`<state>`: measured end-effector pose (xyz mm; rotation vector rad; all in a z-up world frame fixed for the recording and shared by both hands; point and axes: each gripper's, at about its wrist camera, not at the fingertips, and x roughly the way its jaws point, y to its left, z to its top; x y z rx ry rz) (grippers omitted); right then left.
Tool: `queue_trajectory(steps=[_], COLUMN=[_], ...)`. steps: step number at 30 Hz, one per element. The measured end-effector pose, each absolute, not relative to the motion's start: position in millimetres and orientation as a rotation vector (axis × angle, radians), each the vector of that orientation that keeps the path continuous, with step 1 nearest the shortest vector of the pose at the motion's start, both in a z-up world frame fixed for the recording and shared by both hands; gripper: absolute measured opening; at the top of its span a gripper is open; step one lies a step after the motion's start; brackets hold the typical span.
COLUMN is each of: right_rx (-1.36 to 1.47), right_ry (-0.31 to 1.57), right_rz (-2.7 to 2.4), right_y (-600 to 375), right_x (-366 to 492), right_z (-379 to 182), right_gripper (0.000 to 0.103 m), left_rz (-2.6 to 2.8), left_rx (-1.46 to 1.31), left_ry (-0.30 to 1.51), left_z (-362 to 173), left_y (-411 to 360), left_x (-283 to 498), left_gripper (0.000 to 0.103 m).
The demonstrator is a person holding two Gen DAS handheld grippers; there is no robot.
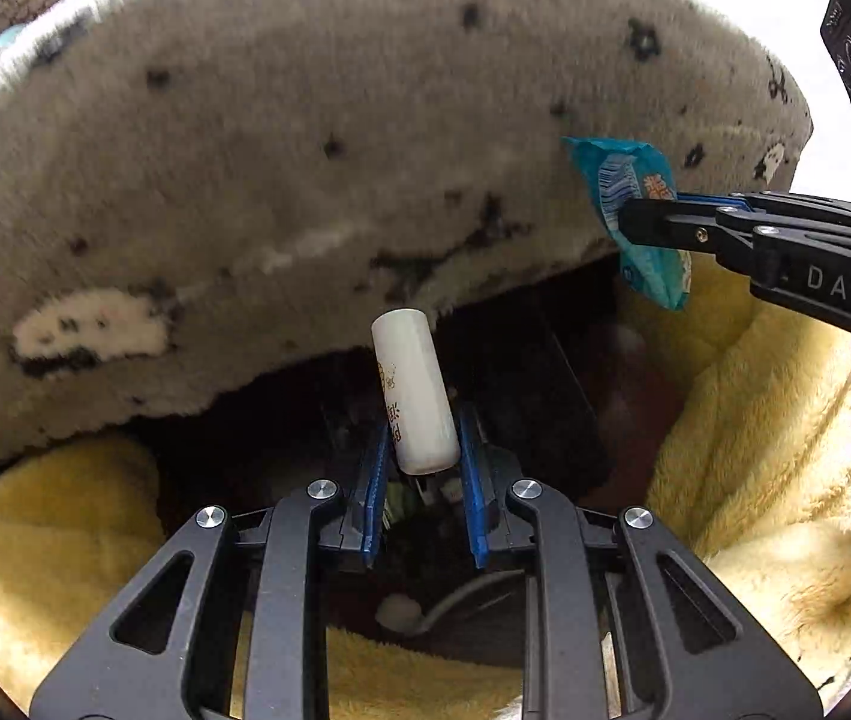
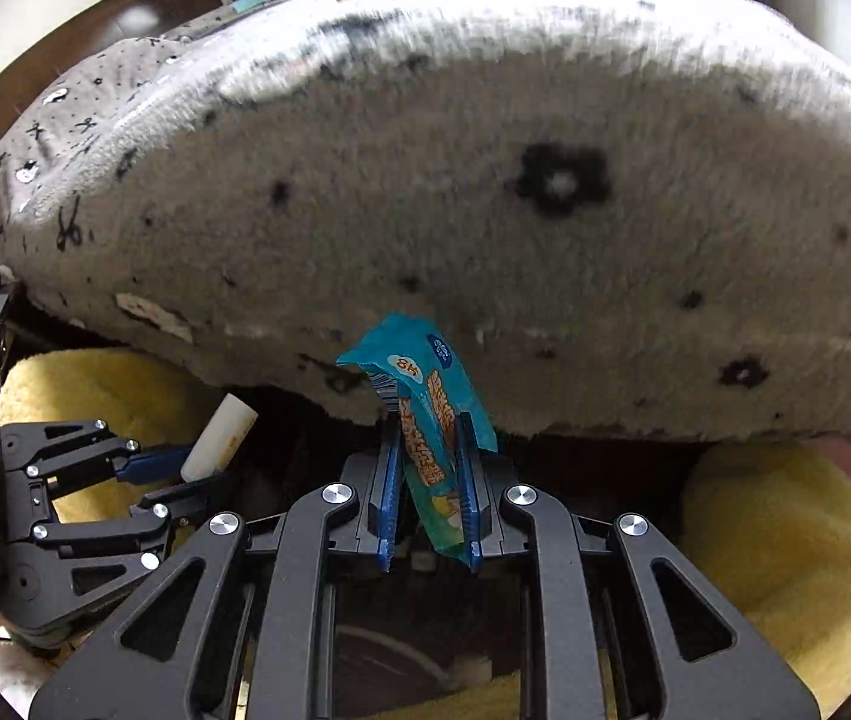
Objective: Collect trash
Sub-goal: 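Carry the white tube and blue wipes pack down below the bed edge, then open both tools to drop the white tube and wipes pack into the bin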
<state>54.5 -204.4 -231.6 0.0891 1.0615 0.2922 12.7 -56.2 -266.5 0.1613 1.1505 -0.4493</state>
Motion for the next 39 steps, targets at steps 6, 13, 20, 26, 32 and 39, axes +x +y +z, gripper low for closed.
queue_trajectory(steps=[6,13,20,26,32,39], right_rx=[0.143,0.175,0.2,0.207,0.228,0.224], right_ry=[1.133,1.17,1.182,1.182,1.151,1.107], right_rz=[0.313,0.314,0.316,0.294,0.28,0.261], right_y=[-204.6,-208.1,-208.1,-209.6,-223.3,-232.1], right_x=[59.8,62.0,65.3,67.0,66.7,64.6], right_z=[-254.5,-266.1,-270.0,-268.3,-256.4,-238.0], right_gripper=[0.018,0.019,0.021,0.044,0.073,0.097], left_rz=[-0.465,-0.474,-0.481,-0.471,-0.44,-0.417], left_rx=[0.149,0.142,0.127,0.112,0.139,0.188], left_ry=[1.217,1.254,1.261,1.254,1.229,1.169], left_z=[-284.4,-295.8,-302.9,-296.5,-284.6,-263.9], left_y=[-56.7,-60.8,-61.7,-51.8,-47.2,-47.0], left_x=[14.5,18.6,23.0,24.8,24.2,19.6], left_gripper=[0.021,0.021,0.034,0.047,0.075,0.095])
